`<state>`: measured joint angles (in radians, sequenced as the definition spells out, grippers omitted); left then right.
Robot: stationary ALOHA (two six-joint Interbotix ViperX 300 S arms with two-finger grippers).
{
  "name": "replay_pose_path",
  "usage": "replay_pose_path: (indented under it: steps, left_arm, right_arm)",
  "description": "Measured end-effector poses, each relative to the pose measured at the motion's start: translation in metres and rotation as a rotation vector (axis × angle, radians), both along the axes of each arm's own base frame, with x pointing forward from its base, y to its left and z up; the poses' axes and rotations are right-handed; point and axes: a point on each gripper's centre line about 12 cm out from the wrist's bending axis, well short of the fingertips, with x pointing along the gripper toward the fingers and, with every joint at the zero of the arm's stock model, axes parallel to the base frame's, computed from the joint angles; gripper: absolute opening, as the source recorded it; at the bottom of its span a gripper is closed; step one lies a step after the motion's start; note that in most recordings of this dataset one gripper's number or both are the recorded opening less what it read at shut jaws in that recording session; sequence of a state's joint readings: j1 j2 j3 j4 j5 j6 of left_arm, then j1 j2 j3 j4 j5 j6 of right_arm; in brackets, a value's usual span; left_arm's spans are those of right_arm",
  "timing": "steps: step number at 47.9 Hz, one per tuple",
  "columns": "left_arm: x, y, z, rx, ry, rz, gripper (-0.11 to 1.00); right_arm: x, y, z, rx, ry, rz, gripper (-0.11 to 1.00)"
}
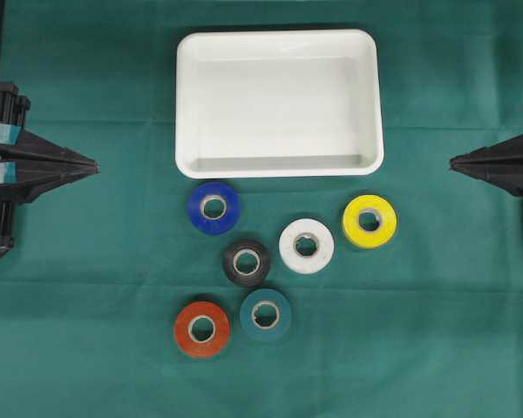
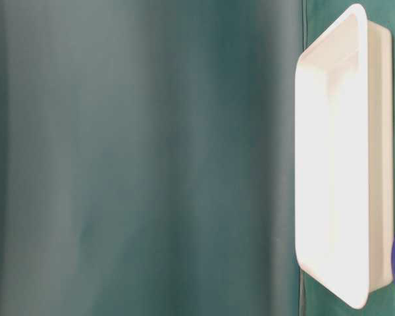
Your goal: Pick up the tape from a random location and place it into the white case.
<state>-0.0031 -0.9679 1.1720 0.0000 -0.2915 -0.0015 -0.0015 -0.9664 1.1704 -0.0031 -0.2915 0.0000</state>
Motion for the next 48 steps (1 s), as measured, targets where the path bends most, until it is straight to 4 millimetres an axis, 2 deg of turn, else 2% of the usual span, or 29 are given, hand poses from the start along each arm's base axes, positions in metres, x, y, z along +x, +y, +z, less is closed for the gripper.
replay_pose_path:
  steps: [10, 28, 32, 35, 37, 46, 48]
  left_arm:
    - [0.0007, -0.0009, 0.0004, 0.008, 0.02, -0.004, 0.01]
    - [0.0009, -0.0012, 0.0043, 0.009, 0.011, -0.005, 0.01]
    - [0.0013, -0.0012, 0.0046, 0.009, 0.011, -0.005, 0.05]
    - [0.0013, -0.0012, 0.0046, 0.009, 0.011, -0.005, 0.16]
    - [0.0015, -0.0009, 0.0043, 0.009, 0.012, -0.004, 0.24]
    - [0.0041, -0.0013, 0.0014, 0.009, 0.026, -0.005, 0.8]
    - [0.005, -0.0013, 0.0011, 0.009, 0.029, -0.005, 0.89]
  right_arm:
    - [0.001, 0.0, -0.0071, -0.006, 0.071, -0.001, 0.0]
    - [0.002, -0.0001, -0.0063, 0.003, 0.126, 0.0, 0.01]
    - [0.0021, -0.0001, -0.0056, 0.003, 0.124, 0.0, 0.01]
    - [0.0022, -0.0004, -0.0052, 0.003, 0.124, -0.002, 0.05]
    - [0.0021, -0.0004, -0.006, 0.003, 0.127, -0.002, 0.14]
    - [0.0023, -0.0004, -0.0047, 0.008, 0.124, -0.002, 0.69]
    - [0.0025, -0.0001, -0.0028, 0.008, 0.12, 0.0, 0.79]
